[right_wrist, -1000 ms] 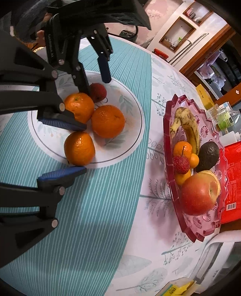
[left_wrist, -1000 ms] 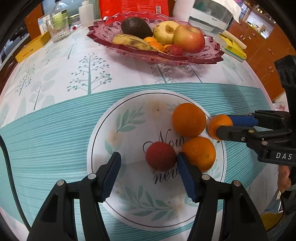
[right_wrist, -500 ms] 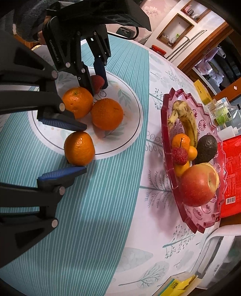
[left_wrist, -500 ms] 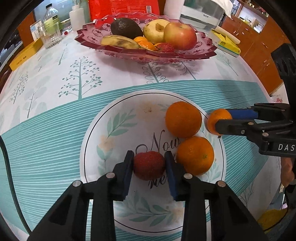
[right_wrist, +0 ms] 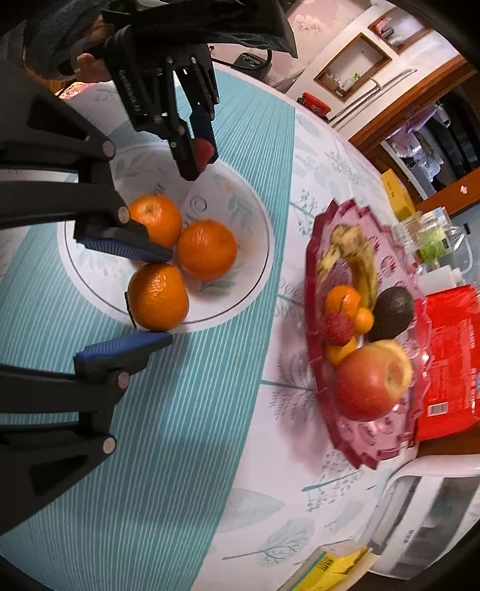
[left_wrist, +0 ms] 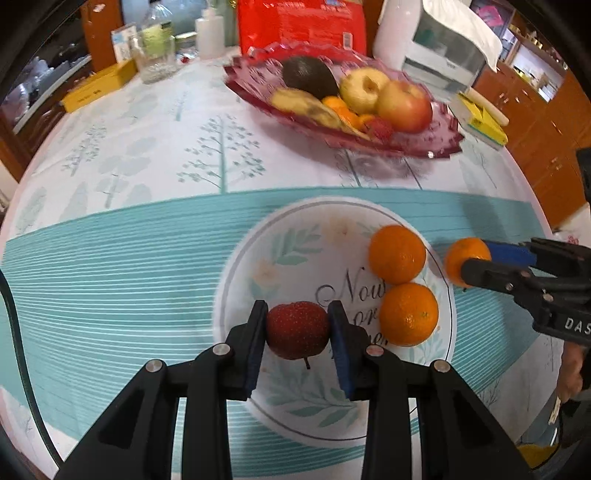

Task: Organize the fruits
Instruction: 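Carry the tangerine with the right tool while the left tool carries the strawberry to the bowl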

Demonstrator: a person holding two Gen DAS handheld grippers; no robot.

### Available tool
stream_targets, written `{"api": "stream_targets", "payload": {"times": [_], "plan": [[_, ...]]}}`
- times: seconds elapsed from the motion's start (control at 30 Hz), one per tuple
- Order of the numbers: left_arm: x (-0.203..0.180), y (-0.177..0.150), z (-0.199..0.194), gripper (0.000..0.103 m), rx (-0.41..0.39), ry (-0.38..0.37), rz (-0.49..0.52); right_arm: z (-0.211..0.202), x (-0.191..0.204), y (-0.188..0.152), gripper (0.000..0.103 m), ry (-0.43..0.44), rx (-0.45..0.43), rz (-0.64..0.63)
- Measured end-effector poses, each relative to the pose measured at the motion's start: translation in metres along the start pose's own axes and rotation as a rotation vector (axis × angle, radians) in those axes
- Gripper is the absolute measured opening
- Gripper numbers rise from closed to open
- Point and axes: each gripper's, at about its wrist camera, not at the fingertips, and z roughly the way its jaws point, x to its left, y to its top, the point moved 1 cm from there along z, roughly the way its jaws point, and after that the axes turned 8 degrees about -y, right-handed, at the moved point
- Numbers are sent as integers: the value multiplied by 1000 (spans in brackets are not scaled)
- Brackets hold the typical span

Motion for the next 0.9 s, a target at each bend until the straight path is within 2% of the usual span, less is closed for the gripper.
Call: {"api": "stream_targets", "payload": {"times": [0.2, 0.47, 0.77, 0.9], "plan": [[-6, 10, -40, 31, -87, 2, -8, -29, 7, 5, 39, 22, -59, 16], [-22, 31, -85, 31, -162, -17, 6, -74, 20, 15, 39, 41, -148, 20], [-33, 71, -147, 31, -241, 0, 38, -142, 30, 45, 39, 45, -287, 33], [-32, 91, -171, 31, -268, -3, 41, -182, 33, 64, 39, 7, -374, 23]]}}
